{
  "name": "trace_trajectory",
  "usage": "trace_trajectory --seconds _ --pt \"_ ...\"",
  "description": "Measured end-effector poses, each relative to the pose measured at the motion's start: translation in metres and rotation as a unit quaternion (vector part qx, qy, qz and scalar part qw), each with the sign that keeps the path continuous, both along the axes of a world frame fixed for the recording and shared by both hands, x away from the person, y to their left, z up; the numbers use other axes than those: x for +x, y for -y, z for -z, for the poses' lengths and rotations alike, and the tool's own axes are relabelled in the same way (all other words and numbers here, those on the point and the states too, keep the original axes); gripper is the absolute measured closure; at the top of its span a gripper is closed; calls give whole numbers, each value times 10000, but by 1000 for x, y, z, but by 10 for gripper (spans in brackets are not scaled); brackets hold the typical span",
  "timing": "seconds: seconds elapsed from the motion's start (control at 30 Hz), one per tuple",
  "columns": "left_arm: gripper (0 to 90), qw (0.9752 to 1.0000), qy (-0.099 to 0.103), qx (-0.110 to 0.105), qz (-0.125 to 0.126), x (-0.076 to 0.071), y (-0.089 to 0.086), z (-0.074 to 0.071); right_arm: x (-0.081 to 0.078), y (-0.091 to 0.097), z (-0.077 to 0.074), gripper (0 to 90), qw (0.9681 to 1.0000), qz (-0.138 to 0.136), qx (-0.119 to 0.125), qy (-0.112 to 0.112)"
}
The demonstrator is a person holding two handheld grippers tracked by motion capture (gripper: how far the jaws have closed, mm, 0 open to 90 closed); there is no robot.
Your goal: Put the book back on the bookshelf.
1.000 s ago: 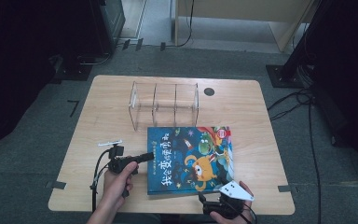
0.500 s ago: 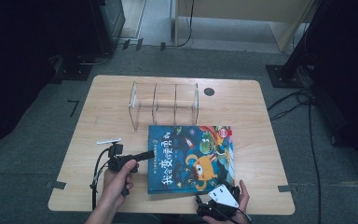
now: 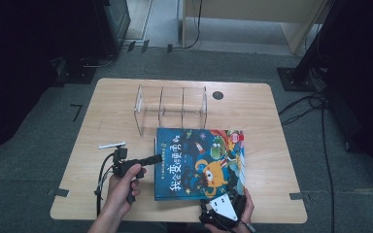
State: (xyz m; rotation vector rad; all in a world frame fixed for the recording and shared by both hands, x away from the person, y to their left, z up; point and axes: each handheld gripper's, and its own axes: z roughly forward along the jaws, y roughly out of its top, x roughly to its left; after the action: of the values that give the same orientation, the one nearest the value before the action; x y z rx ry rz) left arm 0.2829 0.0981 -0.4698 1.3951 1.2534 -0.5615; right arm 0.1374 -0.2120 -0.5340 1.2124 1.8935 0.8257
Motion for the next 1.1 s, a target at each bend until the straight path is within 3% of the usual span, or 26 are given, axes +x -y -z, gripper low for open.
trace_trajectory --seconds 0.2,0.3,0.37,0.43,0.5,0.57,0.73,0.8,0.87,0.9,1.1 --pt "842 10000 -23 64 49 0 0 3 1 -10 3 0 9994 276 -45 190" --pt "831 9996 29 285 28 1 1 5 0 -10 4 0 9991 350 74 215" --pt "792 9983 106 578 -2 2 2 8 -1 -10 5 10 9990 356 163 231" --pt "745 9952 184 960 6 2 4 12 -1 -9 7 26 9987 347 265 273" --pt "715 9906 269 1340 63 2 6 18 -2 -8 8 37 9983 338 373 299" --pt "695 9890 311 1445 92 1 6 22 -4 -7 10 42 9981 305 344 409" --pt "605 9810 633 1822 228 -3 11 19 -6 -8 11 44 9979 291 331 481" --pt "531 9767 689 2021 223 -5 11 16 -6 -9 11 44 9979 270 339 484" --pt "358 9703 722 2308 32 -5 9 15 -5 -9 11 44 9979 254 351 478" --pt "310 9691 671 2374 6 -5 8 16 -5 -9 11 45 9979 242 384 465" --pt "289 9744 227 2222 246 1 9 30 -4 -8 11 44 9978 197 508 388"
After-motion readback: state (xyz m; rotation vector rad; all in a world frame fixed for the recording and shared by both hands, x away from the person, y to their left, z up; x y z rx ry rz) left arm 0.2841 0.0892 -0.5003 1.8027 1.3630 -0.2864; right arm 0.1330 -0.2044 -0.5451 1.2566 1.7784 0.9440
